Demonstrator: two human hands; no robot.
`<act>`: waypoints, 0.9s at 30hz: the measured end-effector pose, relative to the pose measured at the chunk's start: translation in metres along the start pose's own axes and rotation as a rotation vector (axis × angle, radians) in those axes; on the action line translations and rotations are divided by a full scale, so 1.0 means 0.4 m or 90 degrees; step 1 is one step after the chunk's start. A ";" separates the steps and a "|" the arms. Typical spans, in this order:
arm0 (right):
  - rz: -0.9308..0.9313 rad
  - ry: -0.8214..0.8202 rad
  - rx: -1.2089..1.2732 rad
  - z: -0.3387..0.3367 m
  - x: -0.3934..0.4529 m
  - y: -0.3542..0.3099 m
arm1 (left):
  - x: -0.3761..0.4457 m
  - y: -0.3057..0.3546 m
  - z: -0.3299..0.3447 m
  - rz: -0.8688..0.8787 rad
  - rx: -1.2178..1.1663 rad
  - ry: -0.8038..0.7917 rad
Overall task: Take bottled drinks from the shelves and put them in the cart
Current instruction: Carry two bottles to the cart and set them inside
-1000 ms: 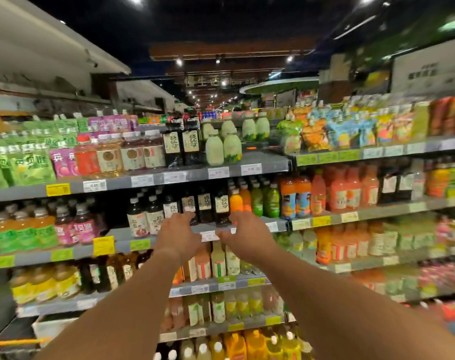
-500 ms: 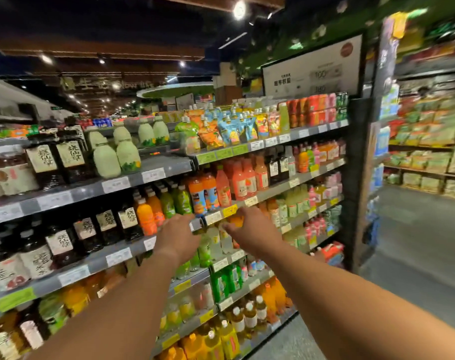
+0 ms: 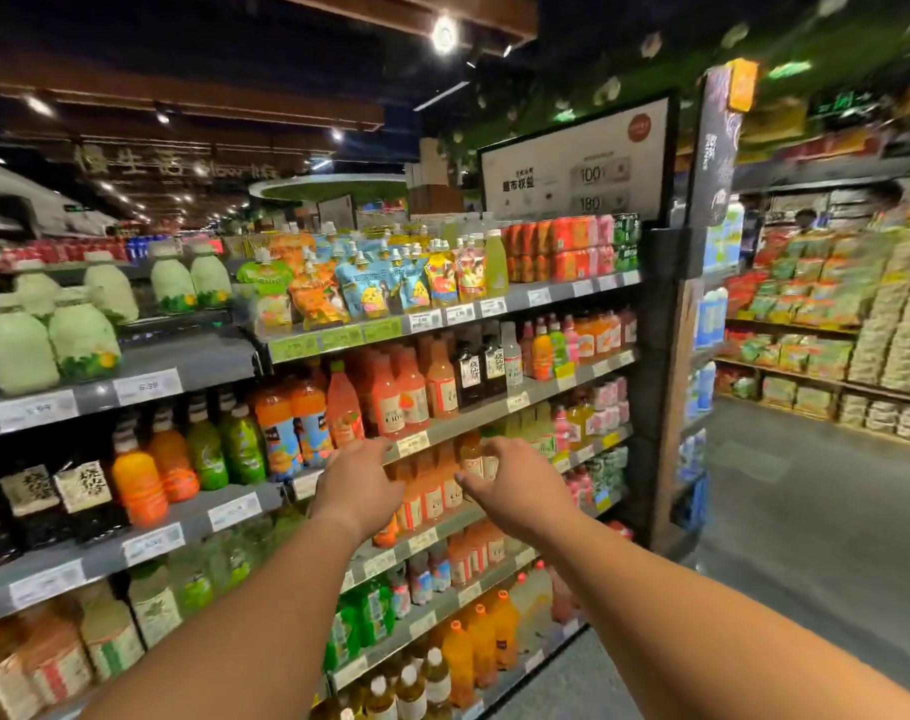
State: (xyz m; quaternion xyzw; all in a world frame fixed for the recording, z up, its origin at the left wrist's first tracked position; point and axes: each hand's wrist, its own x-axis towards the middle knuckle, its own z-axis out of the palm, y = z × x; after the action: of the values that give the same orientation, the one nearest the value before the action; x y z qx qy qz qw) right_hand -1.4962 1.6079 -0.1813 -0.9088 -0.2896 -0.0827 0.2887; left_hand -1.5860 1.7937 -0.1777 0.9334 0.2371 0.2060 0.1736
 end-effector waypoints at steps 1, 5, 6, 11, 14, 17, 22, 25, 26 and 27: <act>0.002 -0.003 -0.003 -0.011 0.024 0.034 | 0.019 0.026 0.022 -0.002 -0.002 -0.004; 0.007 -0.009 0.004 -0.032 0.119 0.145 | 0.099 0.102 0.096 -0.019 0.021 -0.015; 0.009 -0.012 0.010 -0.030 0.141 0.169 | 0.121 0.114 0.112 -0.023 0.022 -0.015; 0.025 -0.020 0.030 0.000 0.270 0.262 | 0.250 0.152 0.201 -0.019 0.041 -0.016; 0.032 -0.021 0.025 0.028 0.360 0.306 | 0.353 0.157 0.253 -0.015 0.043 -0.013; 0.044 -0.022 0.030 0.049 0.456 0.347 | 0.470 0.161 0.304 0.000 0.042 -0.020; 0.059 -0.015 0.012 0.077 0.619 0.417 | 0.658 0.188 0.389 0.018 0.032 -0.027; 0.067 -0.033 0.006 0.102 0.707 0.453 | 0.735 0.191 0.433 0.021 0.038 -0.050; 0.067 -0.033 0.013 0.111 0.739 0.460 | 0.758 0.189 0.445 0.021 0.040 -0.052; 0.066 -0.030 0.023 0.121 0.771 0.465 | 0.782 0.187 0.456 0.016 0.035 -0.052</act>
State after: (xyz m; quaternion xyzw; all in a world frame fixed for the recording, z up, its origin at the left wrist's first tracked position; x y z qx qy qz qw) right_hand -1.1378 1.6596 -0.2118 -0.9190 -0.2500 -0.0413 0.3020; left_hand -1.2220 1.8516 -0.2074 0.9484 0.2233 0.1636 0.1549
